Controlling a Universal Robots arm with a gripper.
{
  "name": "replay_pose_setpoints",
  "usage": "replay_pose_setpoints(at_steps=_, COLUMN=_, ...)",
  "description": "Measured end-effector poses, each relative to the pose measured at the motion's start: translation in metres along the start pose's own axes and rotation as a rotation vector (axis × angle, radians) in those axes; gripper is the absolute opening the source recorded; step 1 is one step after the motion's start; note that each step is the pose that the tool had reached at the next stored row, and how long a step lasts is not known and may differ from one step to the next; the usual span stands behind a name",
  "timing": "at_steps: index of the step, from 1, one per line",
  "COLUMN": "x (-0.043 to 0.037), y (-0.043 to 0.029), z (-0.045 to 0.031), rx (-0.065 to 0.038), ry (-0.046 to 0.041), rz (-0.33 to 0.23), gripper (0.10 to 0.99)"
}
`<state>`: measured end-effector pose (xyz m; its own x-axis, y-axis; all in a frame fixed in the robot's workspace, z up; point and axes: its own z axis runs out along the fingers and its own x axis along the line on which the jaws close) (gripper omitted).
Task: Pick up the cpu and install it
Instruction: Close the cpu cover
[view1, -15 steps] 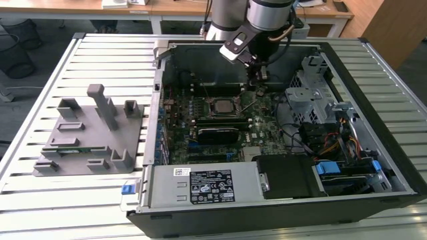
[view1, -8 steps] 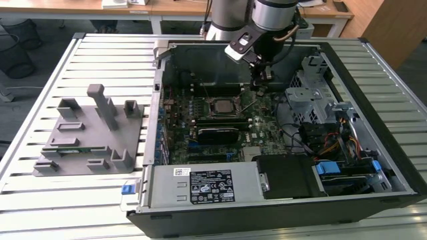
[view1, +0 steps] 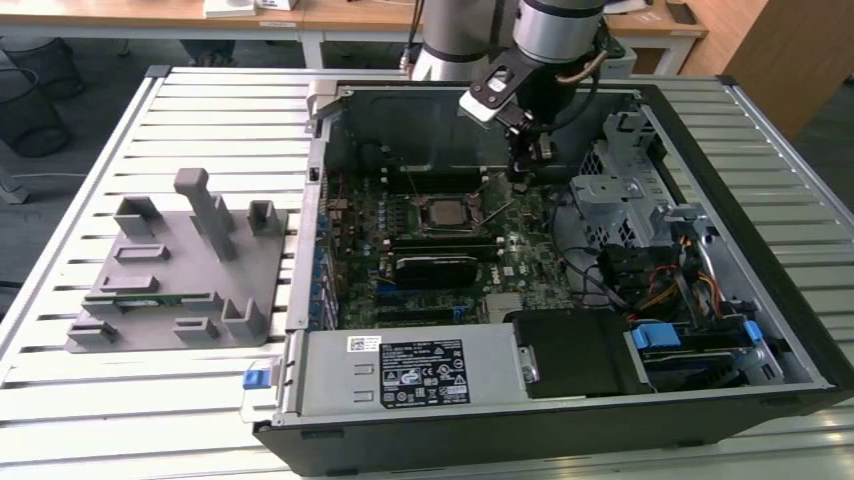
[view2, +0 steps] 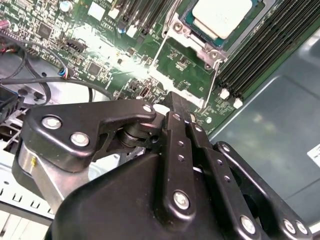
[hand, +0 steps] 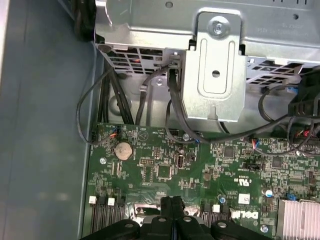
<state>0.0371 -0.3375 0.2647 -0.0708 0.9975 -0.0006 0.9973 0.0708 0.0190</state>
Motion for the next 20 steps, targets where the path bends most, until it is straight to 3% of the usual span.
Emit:
replay_pose_setpoints(at_steps=10, x=0.0031, y=0.01, z=0.0048, rx=0.001, ry=-0.0001, rz=0.0, gripper=0.106)
replay_pose_setpoints(at_steps=20, x=0.0036, y=0.0129, z=0.0174, rx=0.006, ry=0.0003, rz=0.0, gripper=0.106)
